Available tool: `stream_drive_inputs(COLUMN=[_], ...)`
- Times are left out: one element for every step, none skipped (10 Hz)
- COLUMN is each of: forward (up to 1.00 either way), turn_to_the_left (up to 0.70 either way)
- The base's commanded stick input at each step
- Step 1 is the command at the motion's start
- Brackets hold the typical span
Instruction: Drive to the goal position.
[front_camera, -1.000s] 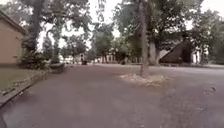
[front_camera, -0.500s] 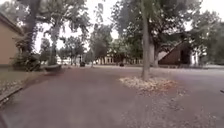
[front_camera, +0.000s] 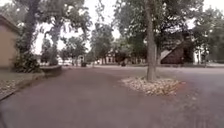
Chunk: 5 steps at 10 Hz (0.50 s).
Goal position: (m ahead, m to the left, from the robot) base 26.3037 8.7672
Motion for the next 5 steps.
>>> stream_drive_inputs(forward=[0.70,0.70,0.70,0.70,0.70], turn_to_the_left=[0.00,0.00,0.00,0.00,0.00])
